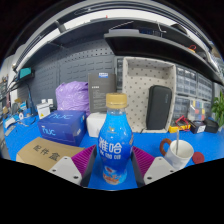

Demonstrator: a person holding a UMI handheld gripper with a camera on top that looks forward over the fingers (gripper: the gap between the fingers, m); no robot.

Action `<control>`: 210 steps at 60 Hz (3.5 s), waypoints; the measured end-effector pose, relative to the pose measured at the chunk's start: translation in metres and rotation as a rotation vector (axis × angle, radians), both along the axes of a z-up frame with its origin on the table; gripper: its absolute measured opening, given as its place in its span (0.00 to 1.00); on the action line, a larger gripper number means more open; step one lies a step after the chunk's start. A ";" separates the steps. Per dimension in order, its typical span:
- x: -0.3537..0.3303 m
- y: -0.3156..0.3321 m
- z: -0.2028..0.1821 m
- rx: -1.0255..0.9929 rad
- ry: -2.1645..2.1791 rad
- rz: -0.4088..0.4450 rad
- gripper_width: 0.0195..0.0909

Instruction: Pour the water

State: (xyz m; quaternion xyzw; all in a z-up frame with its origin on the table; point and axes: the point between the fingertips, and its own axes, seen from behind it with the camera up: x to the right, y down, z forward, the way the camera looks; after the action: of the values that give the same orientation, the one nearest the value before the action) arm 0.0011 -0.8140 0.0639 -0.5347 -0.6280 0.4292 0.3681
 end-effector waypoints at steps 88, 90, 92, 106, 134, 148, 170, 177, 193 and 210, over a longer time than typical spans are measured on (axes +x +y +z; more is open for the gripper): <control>-0.044 0.052 0.070 -1.765 -0.289 -0.461 0.31; -0.041 0.051 0.071 -1.802 -0.306 -0.465 0.31; -0.042 0.052 0.071 -1.836 -0.321 -0.471 0.32; -0.039 0.061 0.064 -1.883 -0.366 -0.493 0.31; -0.037 0.128 0.143 -0.816 -0.097 -0.117 0.32; -0.051 0.208 0.150 -0.222 0.082 -0.034 0.32; -0.070 0.316 0.068 -0.009 0.060 -0.123 0.31; -0.074 0.331 0.036 0.023 0.028 -0.140 0.31; -0.066 0.344 -0.002 0.004 0.063 -0.169 0.32; -0.060 0.347 -0.019 0.019 0.009 -0.215 0.67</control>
State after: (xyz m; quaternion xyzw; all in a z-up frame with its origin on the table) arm -0.0586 -0.4672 0.0452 -0.5933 -0.5695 0.3836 0.4201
